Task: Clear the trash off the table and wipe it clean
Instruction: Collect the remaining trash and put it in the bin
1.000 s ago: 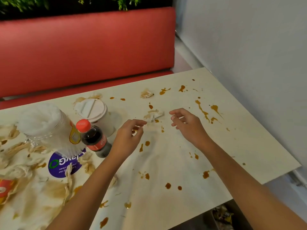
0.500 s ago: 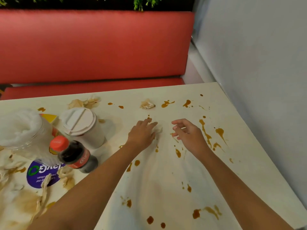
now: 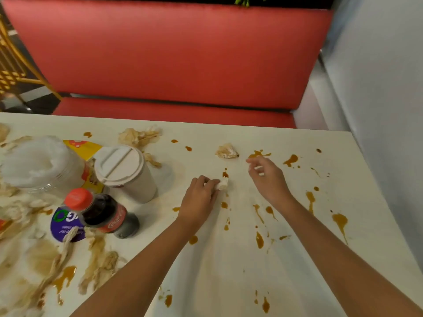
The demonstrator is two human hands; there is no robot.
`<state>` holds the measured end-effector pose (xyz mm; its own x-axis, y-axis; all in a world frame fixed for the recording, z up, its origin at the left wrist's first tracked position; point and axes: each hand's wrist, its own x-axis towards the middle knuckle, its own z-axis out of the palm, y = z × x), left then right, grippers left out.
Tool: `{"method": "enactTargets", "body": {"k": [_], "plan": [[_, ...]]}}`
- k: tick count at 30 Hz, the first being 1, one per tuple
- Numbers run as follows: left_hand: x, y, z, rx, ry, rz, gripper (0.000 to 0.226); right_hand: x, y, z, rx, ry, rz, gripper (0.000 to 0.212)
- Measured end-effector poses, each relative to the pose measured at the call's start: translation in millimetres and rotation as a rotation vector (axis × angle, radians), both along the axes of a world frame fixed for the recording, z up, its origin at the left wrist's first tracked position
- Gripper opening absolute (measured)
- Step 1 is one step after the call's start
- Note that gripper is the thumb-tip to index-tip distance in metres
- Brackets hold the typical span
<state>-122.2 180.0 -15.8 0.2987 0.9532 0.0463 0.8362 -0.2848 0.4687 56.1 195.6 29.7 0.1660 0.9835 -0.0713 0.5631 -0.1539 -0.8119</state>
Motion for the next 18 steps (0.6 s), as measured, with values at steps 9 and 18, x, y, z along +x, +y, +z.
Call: {"method": "enactTargets", "body": {"k": [9,18], "plan": [[-32,-18,21,0.013,-0.07,0.088,0.035,-37,82,-19,-0.022,-0.383,0.25,0.047],[-52,-63,28,0.034,-0.15,0.081,0.035,-53,51,-52,0.051,-0.361,0.201,0.031]]}}
